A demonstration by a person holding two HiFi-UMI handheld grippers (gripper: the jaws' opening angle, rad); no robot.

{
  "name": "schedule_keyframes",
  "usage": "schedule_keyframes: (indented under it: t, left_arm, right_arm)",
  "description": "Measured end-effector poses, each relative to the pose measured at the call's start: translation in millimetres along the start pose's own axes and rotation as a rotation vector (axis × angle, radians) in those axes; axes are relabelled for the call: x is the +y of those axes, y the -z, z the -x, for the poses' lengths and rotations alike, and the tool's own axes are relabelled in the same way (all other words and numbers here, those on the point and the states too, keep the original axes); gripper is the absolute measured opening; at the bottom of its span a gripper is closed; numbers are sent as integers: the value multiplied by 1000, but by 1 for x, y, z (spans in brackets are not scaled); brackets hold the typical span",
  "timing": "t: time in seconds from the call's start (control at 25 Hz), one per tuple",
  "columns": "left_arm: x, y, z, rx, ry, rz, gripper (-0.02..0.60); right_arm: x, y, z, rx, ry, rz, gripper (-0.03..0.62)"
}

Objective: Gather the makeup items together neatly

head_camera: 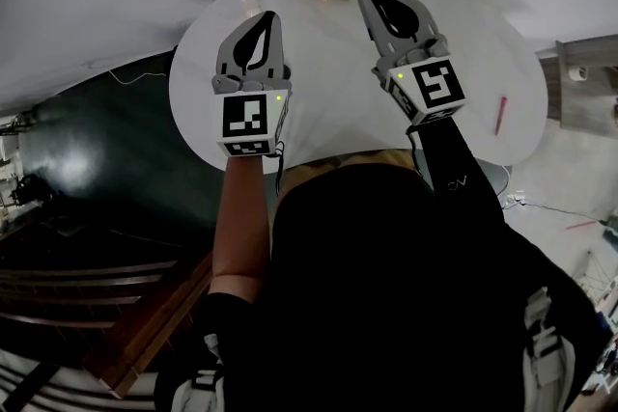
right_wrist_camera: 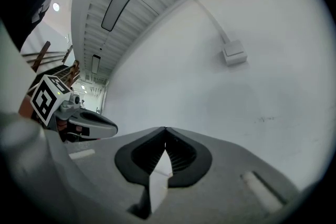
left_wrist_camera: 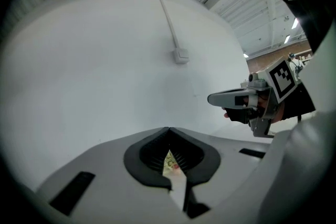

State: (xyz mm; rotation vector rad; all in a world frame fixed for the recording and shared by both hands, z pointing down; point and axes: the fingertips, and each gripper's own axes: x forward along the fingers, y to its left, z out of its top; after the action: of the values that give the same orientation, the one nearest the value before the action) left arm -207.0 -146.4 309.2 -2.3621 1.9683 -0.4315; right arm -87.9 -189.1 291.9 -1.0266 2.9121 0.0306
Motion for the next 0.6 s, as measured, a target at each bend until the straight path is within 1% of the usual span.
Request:
schedule_keyframes:
  t: [0.12,0.24,0.32,0.36,0.48,0.6]
  left_arm:
    - [2,29,2,81,13,43,11]
    - [4,83,1,206,34,111,17]
    - [1,127,2,317,62,147,136]
    - [-1,149,4,374,72,156,146]
    - [-6,208,8,521,88,177,146]
    - [-14,250,10,624,106,204,146]
  right_arm:
    - [0,0,0,-4,5,3,6]
    - [-1,3,0,2,11,4,6]
    - [-1,6,3,9,17,13,6]
    - [-2,6,5,10,22,17,6]
    - [-8,3,9,9,27,36,6]
    - [-14,5,13,17,43,46,6]
